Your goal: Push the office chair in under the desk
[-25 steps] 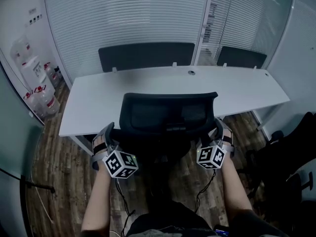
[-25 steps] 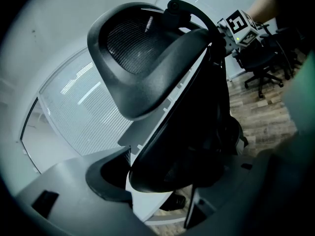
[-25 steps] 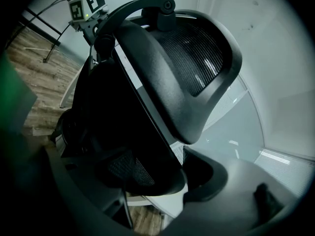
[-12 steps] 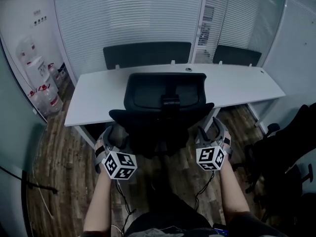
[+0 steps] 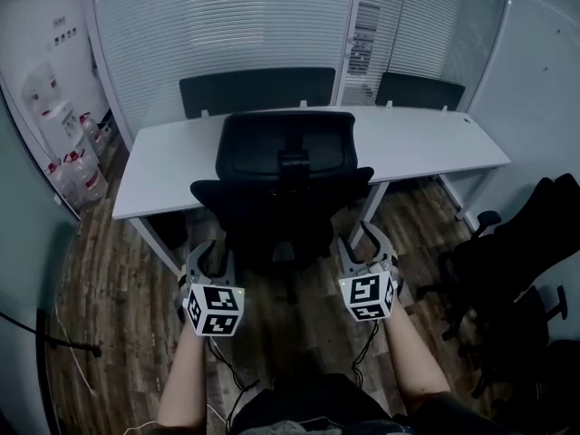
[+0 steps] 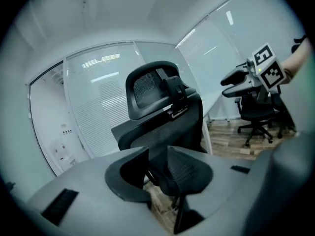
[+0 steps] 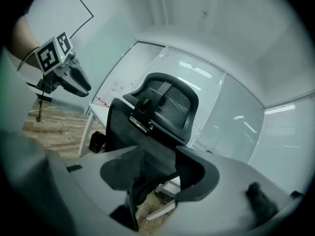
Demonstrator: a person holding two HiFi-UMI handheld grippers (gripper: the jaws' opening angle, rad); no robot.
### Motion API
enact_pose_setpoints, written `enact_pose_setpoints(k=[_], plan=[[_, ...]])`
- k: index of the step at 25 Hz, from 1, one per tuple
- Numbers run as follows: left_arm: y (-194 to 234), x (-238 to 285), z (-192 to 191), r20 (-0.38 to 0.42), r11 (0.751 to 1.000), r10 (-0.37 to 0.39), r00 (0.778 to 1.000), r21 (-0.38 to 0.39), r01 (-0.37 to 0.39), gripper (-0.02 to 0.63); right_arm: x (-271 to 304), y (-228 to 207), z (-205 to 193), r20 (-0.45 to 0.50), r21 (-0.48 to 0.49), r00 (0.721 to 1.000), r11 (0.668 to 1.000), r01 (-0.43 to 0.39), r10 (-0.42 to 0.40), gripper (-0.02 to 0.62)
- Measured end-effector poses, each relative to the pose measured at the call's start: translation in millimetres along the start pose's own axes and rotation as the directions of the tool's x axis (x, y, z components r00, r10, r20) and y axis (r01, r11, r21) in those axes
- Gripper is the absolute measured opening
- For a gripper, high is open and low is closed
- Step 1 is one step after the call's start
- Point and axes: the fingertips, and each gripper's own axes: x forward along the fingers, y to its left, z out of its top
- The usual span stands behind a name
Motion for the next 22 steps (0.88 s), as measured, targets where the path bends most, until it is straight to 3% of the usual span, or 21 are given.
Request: enact_pose_setpoints(k=[4,9,15,22], plan=[[-23.7,-27.6,-0.5,0.002,1.0,0.016,1.0,-0.024,-0.016,0.064,-26.6,5.9,1.3,0.034,0.023,0.999,1.0,0.008,-0.009,0.103],[-59.4,-73.3,4.4,0.02,0.998,0.018,1.0,-0.065,-0.017,0.029,-76.6,8.8,3.8,0.077,0.066,0.997,0.998,-0.022,0.017,0.043],[-103.9,-123.7,14.4,0.036,0.989,0.003,0.999,-0.149,0.002,0.017,-137.8,9.6,-7.1,0.096,0.088,0.992,0.992,-0.091,0.082,0.025],[-169.0,-191.0,17.3,0.017,0.984,0.026,1.0,-0.175,-0.023,0.017,-221.4,8.9,-28.4,0.107,0.076,0.984,0.985,-0.152,0.143,0.025]])
